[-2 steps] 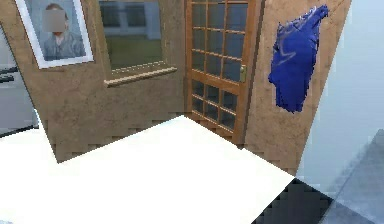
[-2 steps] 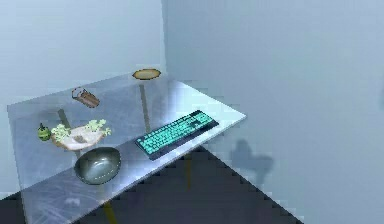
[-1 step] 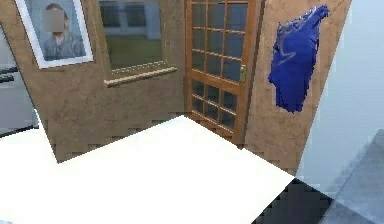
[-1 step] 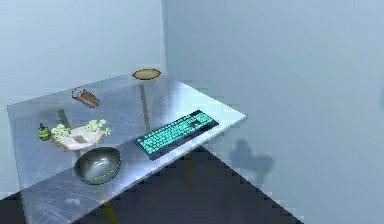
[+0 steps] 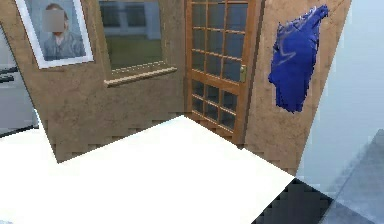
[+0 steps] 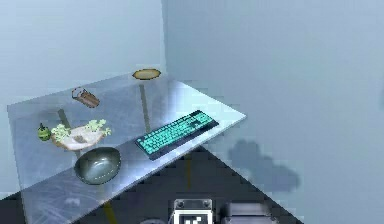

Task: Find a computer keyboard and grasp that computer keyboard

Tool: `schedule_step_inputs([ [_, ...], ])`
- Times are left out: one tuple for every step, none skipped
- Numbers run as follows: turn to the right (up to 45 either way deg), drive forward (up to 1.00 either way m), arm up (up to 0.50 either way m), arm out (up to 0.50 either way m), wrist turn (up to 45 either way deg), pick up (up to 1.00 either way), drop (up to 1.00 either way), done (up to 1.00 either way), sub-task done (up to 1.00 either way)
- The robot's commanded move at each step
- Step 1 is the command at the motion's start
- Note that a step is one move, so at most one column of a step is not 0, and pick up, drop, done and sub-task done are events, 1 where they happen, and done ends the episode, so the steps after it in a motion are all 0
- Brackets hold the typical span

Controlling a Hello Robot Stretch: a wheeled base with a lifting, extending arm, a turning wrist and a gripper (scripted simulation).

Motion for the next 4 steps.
schedule_step_inputs([
  [0.0,0.00,0.00,0.44,0.0,0.00,0.00,0.00,0.00],
  [0.0,0.00,0.00,0.00,45.0,0.00,0.00,0.00,0.00],
  [0.0,0.00,0.00,0.00,45.0,0.00,0.00,0.00,0.00],
  [0.0,0.00,0.00,0.00,45.0,0.00,0.00,0.00,0.00],
])
